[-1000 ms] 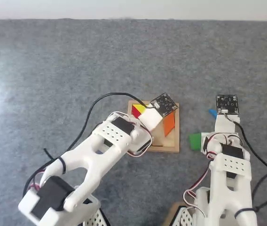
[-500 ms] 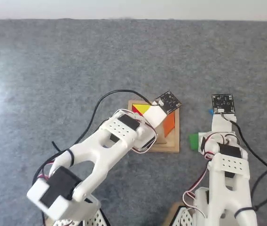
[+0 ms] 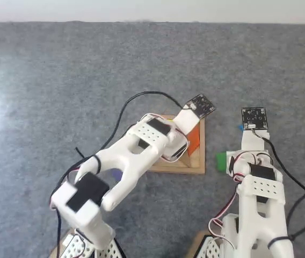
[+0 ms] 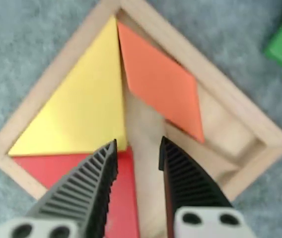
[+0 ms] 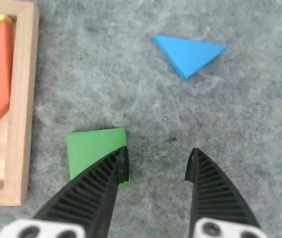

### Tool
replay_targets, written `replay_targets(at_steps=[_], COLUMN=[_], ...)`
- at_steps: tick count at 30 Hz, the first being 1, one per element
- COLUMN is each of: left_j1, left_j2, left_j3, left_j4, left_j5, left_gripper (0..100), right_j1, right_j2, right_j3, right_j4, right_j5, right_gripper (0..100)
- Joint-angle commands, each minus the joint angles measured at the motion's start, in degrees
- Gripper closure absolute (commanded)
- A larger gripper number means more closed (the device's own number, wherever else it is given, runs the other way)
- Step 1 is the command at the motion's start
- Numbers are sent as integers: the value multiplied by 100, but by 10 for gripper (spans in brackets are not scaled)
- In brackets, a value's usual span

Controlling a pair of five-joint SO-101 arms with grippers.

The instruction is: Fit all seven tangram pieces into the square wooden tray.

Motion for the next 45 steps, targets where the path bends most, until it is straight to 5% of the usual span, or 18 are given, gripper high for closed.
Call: replay_targets(at_steps=[1,11,20,45], left_j1=[-18,9,62,229], left_j2=[70,-1081,-1319,-1380], left_j3=[-646,-567,1015,505], left_j4=[246,844,-141,501], left_j5=[70,255,264,466], left_gripper=[870,870,870,870], right_j1=[-48,-48,-57,-189], right_j2=[-145,-136,-136,-127], right_j3=[-176,-176,-176,-167], right_j4=[4,4,4,-4], right_j5=[-44,-44,-44,-35], right_gripper=[797,797,797,797])
